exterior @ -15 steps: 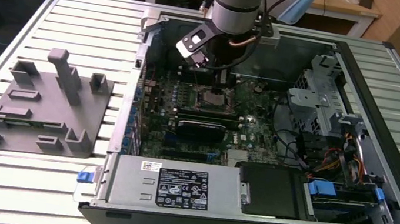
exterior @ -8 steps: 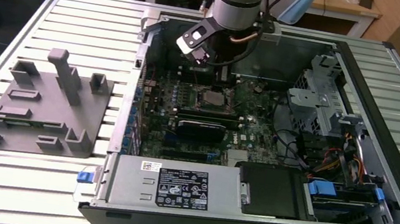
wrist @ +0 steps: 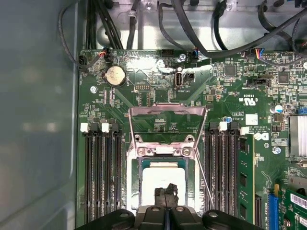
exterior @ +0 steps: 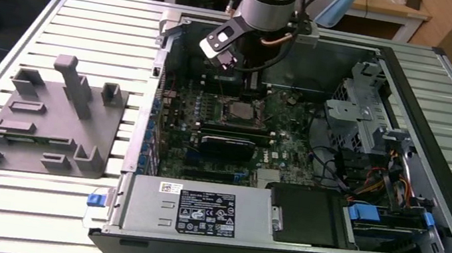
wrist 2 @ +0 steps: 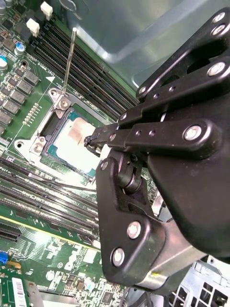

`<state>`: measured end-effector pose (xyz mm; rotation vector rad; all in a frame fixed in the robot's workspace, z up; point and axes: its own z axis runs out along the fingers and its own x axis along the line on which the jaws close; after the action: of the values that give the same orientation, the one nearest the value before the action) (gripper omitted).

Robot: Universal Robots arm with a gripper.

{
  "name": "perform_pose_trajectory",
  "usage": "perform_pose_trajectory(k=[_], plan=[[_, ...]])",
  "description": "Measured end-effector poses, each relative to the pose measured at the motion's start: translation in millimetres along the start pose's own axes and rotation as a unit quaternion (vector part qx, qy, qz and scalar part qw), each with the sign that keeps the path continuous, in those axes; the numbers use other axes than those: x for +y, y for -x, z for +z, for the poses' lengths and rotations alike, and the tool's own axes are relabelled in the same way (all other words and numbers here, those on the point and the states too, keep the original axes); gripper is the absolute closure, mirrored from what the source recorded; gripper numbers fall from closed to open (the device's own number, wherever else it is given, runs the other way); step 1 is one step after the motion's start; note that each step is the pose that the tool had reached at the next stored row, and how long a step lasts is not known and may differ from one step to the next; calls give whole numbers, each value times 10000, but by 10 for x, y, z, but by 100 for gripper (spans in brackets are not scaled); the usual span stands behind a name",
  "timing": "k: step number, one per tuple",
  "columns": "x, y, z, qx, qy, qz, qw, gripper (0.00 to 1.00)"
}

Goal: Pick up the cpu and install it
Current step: 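Close the cpu cover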

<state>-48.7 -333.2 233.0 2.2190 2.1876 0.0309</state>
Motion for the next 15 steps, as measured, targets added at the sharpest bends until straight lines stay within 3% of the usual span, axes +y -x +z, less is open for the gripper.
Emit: perform_pose_trajectory(k=[15], plan=[[0,0,-47,2,-1,-1,10000,89]])
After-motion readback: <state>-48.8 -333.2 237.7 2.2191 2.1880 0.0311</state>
